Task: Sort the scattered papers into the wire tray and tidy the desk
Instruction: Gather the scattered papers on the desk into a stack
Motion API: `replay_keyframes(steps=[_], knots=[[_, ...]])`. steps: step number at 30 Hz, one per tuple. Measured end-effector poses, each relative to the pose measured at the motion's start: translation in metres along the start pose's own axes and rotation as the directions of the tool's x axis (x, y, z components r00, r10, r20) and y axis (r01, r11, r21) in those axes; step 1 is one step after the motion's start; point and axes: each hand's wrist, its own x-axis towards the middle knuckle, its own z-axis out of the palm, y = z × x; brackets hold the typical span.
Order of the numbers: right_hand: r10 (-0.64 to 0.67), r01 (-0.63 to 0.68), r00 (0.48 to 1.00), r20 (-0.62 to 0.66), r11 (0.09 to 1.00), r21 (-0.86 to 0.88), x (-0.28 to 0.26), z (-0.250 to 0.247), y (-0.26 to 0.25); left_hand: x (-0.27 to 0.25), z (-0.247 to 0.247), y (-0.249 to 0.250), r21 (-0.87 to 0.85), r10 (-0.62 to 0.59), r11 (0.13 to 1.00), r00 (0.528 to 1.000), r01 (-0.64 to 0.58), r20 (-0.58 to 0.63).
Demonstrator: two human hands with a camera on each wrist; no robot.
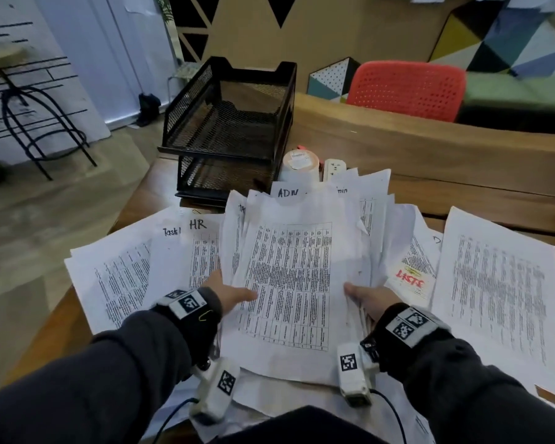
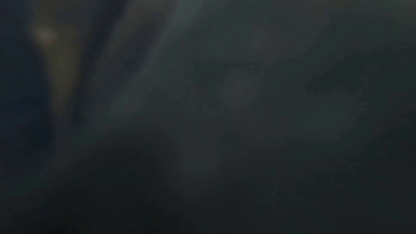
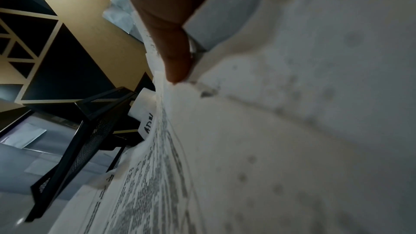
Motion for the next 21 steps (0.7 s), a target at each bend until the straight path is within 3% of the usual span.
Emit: replay_keyframes(steps=[4,8,12,17,21], knots=[[-0.004,0.004,1.000,0.013,1.000,-0.028,0.006,0.002,0.002,0.013,0.007,-0.010,0.104,-0.104,0.989,0.994,0.106,-0.024],[-0.042,0.034,0.995,-0.086,0.995,-0.095,0.016,-0.006,0.007,0.019,0.002,-0.018,0.142,-0.057,0.987,0.993,0.070,-0.100],[-0.060,0.018,0.987,-0.148,0.963,-0.270,0.024,-0.037,0.020,0.023,-0.017,-0.029,0.129,-0.017,0.991,0.989,0.036,-0.146],[0.026,-0.184,0.966,-0.258,0.770,-0.611,0.012,-0.063,0.041,0.025,-0.020,-0.039,0.116,-0.058,0.990,0.989,0.074,-0.134],[0.089,-0.260,0.927,-0.363,0.852,-0.455,0.005,-0.062,0.044,0.032,-0.018,-0.049,0.063,-0.096,0.993,0.990,0.103,-0.099]])
